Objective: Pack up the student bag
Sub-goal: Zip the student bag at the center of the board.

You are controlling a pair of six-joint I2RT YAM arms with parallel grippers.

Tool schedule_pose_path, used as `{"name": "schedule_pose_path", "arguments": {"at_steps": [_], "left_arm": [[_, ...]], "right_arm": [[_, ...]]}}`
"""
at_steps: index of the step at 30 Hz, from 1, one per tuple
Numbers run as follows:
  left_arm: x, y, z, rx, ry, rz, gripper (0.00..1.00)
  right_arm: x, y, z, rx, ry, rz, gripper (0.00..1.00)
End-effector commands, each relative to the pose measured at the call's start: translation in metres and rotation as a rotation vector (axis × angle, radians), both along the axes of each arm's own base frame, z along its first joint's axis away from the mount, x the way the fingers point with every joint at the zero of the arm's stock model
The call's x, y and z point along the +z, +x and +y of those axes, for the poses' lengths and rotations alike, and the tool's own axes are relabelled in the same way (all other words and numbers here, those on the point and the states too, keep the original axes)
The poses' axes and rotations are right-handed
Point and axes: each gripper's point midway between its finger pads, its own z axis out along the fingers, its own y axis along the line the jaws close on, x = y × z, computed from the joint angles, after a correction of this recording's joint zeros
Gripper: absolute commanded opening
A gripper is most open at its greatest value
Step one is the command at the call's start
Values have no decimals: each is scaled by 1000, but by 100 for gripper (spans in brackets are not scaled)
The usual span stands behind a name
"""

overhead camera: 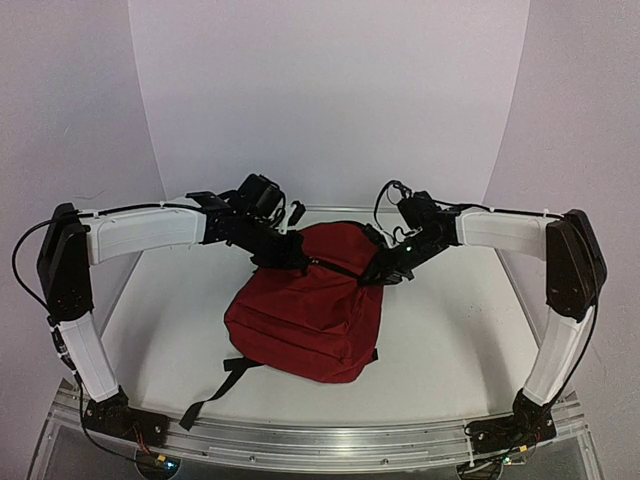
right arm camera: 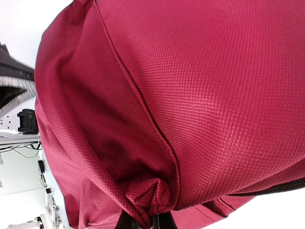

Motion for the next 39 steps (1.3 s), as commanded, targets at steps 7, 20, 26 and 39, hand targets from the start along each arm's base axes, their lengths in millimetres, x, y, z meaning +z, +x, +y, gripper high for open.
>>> {"name": "schedule_pose_path", "arguments": {"at_steps": [7, 20, 26, 39], "left_arm": [[1, 18, 73, 168, 103, 7, 0], [-12, 35, 102, 232, 93, 27, 0], [1, 26, 80, 129, -31, 11, 0], [-10, -50, -33, -214, -95, 13, 0]], "right_arm": [[9, 15, -43, -80, -57, -45, 0], [4, 21, -51, -88, -75, -46, 0], [-2, 38, -49, -89, -102, -73, 0], [43, 170, -6, -175, -64, -288, 11]]}}
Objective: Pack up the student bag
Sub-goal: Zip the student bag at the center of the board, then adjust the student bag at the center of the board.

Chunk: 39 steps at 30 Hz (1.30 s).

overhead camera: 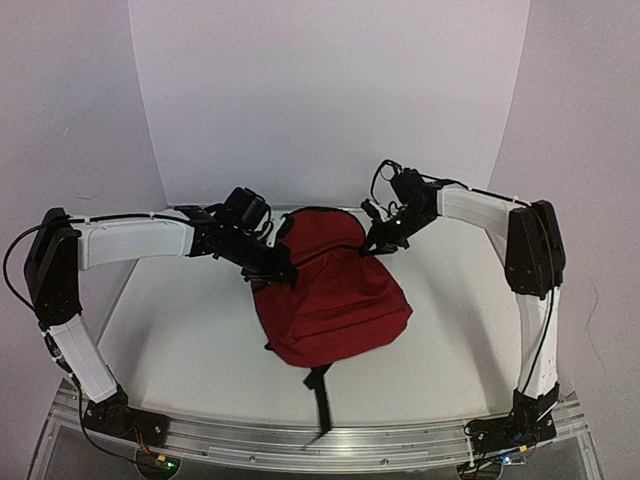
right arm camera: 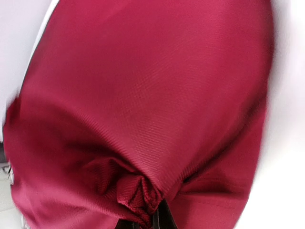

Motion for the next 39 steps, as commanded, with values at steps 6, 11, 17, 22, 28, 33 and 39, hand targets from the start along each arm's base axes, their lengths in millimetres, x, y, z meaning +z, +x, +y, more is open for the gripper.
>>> {"name": "schedule_pose_path", "arguments": {"at_steps": [6, 11, 17, 22, 28, 33, 39], "left_arm": [[30, -19, -32, -70, -88, -46, 44], [60, 28, 31, 128, -124, -102, 78], [56, 91, 99, 331, -25, -124, 91], [46, 137, 116, 365, -19, -113, 94], [22, 180, 104, 307, -7, -92, 93], [-1, 186, 85, 230, -33, -19, 68], [-19, 158, 87, 216, -64, 35, 35]], "right_arm": [[106, 54, -18, -116, 68, -263, 69], [107, 14, -56, -147, 29, -230, 88], [85, -59, -67, -135, 73, -67, 97], [57, -113, -61, -60, 135, 98, 98], [23, -151, -48, 35, 92, 182, 98], [8, -143, -39, 40, 56, 204, 97], [-11, -101, -35, -8, -16, 181, 79]]}}
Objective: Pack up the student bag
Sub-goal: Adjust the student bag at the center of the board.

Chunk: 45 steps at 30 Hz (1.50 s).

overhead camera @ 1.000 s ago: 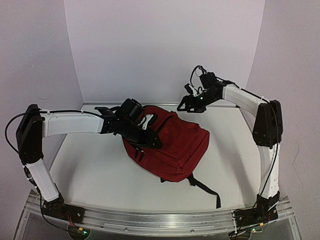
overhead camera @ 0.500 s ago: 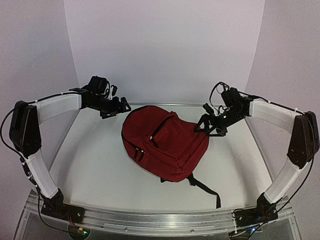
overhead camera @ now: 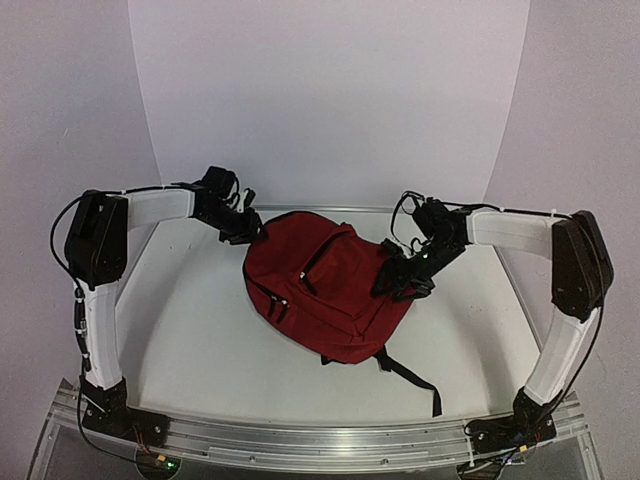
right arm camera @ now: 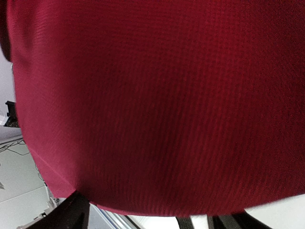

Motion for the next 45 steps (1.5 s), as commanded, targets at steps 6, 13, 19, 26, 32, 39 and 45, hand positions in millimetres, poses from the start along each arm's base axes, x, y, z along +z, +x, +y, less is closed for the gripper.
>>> {"name": "schedule_pose_path", "arguments": {"at_steps": [6, 13, 19, 26, 32, 39, 45], "left_arm": [[5, -80, -23, -108, -74, 29, 0], [-1, -198, -106, -348, -99, 73, 0], [42, -259, -141, -482, -143, -21, 30], [76, -181, -79, -157, -104, -123, 65], [54, -130, -52, -47, -18, -125, 75], [12, -135, -81, -179, -63, -47, 75], [-5, -187, -109, -311, -96, -10, 61]], "right_arm": [[8, 103, -2, -89, -102, -205, 73], [24, 182, 25, -150, -41, -292, 72], [84, 183, 28, -134, 34, -385, 88], [109, 150, -34, -191, -23, -418, 98], [65, 105, -63, -215, -76, -281, 98], [-1, 68, -56, -169, -45, -52, 98], [-15, 90, -22, -160, 63, 10, 91]]}}
